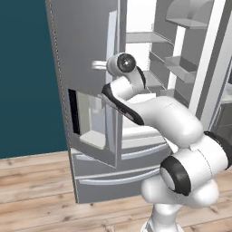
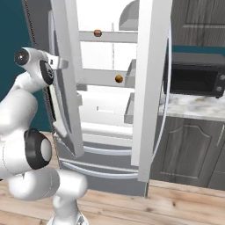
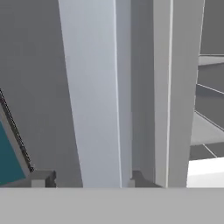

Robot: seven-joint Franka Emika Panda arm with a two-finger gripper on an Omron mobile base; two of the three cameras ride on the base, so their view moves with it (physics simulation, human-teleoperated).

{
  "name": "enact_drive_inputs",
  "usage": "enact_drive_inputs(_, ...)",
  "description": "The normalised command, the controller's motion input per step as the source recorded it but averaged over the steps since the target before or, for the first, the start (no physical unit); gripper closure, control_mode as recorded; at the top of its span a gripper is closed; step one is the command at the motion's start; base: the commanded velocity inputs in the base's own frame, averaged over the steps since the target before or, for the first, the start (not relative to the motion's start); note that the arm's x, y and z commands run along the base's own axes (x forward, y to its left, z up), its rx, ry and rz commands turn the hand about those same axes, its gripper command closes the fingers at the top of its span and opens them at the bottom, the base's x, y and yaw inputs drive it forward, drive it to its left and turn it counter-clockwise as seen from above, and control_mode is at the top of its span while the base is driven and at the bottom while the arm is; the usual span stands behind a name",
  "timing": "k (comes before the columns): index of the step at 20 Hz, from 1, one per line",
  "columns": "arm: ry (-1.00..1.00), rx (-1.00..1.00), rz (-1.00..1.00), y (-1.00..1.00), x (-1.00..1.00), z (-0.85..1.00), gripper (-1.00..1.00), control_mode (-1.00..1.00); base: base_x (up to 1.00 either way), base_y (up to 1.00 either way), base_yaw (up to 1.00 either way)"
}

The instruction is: Retrieve the tangerine and mango from the fridge and place them into the bowl on the dining table.

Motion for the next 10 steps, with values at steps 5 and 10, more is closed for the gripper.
enact_drive_inputs(5, 0.07, -0.01, -0.03, 0.40, -0.94, 0.62, -1.00, -1.00, 0.00, 0.00, 0.00)
enact_drive_inputs(10, 0.12, 0.00, -0.02, 0.33, -0.67, 0.53, -1.00, -1.00, 0.00, 0.00, 0.00)
